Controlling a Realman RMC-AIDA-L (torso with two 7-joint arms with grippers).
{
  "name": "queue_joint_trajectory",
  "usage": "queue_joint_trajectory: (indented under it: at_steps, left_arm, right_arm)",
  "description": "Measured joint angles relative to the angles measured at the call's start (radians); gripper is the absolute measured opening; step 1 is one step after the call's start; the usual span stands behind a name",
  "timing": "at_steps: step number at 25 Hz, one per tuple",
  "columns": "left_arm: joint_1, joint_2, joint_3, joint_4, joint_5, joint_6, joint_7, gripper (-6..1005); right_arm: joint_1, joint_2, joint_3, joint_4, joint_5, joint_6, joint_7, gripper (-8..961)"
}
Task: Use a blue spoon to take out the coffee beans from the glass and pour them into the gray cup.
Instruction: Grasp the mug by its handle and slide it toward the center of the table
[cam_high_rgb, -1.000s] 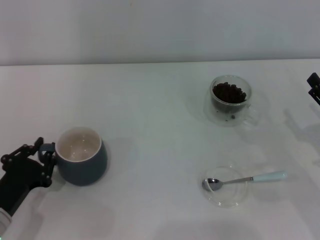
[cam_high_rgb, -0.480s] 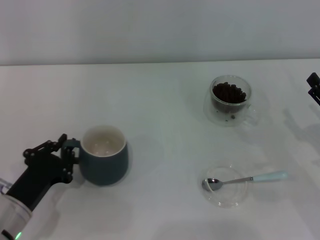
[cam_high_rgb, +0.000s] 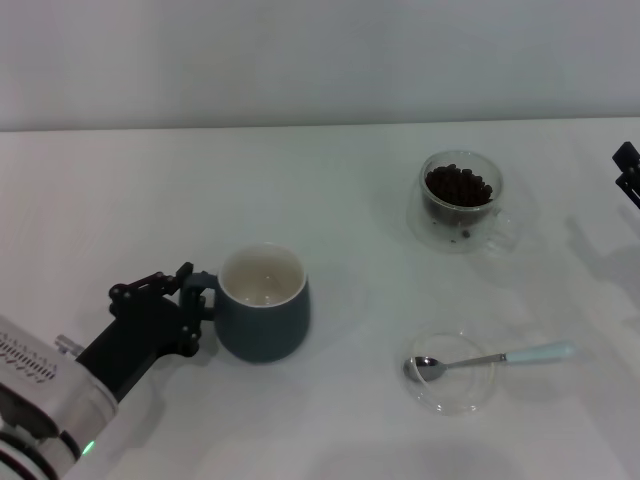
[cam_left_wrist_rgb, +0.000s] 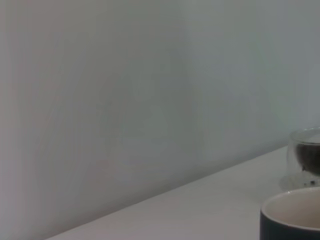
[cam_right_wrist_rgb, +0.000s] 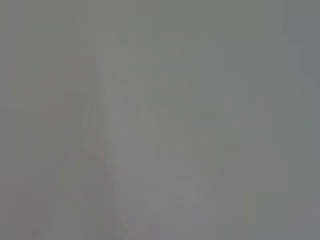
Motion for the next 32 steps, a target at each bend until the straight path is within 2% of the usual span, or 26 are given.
queue_joint_trajectory:
  at_steps: [7, 12, 18, 25, 28, 32]
  left_arm:
    - [-0.003, 0.000, 0.000, 0.023, 0.000, -0.008, 0.000, 136]
    - [-0.001, 0.000, 0.000, 0.024, 0.001, -0.008, 0.000, 199]
    - [0.009, 0.000, 0.000, 0.024, 0.003, -0.009, 0.000, 380]
    - [0.028, 0.000, 0.000, 0.030, 0.014, -0.009, 0.000, 520]
    - [0.053, 0.000, 0.000, 0.034, 0.016, 0.002, 0.000, 580]
    - [0.113, 0.001, -0.003, 0.034, 0.009, 0.065, -0.001, 741]
  right_arm:
    - [-0.004, -0.002, 0.002, 0.000, 0.000, 0.000, -0.003, 850]
    - [-0.003, -0.004, 0.005, -0.001, 0.000, 0.000, -0.004, 850]
    - [0.002, -0.005, 0.006, -0.002, 0.003, 0.000, -0.006, 849]
    - [0.003, -0.005, 0.006, -0.003, 0.002, 0.000, -0.017, 848]
    - [0.003, -0.005, 0.006, -0.003, 0.004, 0.000, -0.017, 847]
    - [0.002, -0.005, 0.006, -0.003, 0.006, 0.000, -0.012, 847]
